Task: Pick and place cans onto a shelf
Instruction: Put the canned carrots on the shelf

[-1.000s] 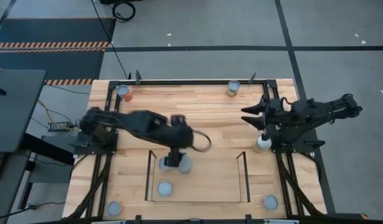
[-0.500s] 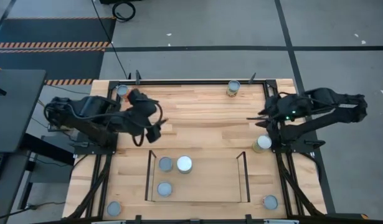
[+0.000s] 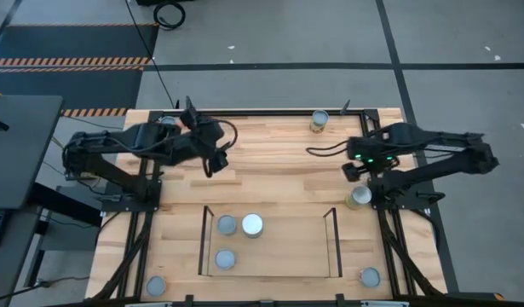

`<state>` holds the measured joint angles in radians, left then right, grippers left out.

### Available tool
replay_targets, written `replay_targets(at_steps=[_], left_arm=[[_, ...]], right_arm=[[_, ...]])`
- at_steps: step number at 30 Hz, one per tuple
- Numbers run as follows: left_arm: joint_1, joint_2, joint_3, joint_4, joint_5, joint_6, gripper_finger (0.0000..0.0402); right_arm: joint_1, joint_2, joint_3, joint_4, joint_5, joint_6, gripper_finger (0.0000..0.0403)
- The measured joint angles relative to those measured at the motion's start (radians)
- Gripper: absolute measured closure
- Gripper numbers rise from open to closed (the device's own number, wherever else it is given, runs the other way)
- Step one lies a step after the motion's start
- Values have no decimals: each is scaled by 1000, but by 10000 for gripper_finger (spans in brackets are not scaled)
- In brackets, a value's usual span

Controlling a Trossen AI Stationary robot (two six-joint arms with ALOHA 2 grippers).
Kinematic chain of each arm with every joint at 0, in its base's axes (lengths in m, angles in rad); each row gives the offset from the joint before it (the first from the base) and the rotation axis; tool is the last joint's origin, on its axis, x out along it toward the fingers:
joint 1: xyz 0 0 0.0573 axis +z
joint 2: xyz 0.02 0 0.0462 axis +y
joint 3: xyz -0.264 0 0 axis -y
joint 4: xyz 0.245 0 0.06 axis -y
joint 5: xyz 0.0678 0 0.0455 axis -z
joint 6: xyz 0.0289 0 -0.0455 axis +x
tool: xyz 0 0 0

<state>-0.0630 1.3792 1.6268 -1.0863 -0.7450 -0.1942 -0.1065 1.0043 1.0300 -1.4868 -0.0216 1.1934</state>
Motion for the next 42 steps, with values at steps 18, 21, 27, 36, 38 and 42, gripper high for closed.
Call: replay_targets(at_steps=[18,21,27,36,38,42], left_arm=[[196,-19,0,-3,9,213,49],[224,-19,0,33,61,258,49],[258,-19,0,92,97,307,49],[263,-19,0,93,132,337,49],[264,-19,0,93,132,337,49],[270,-19,0,93,131,337,49]], right_arm=[[371,160,-119,13,14,957,36],[398,156,-155,-10,-6,999,27],[374,118,-227,123,36,1006,6],[364,71,-232,163,90,983,3],[364,67,-232,168,119,969,4],[360,69,-232,255,197,781,8]])
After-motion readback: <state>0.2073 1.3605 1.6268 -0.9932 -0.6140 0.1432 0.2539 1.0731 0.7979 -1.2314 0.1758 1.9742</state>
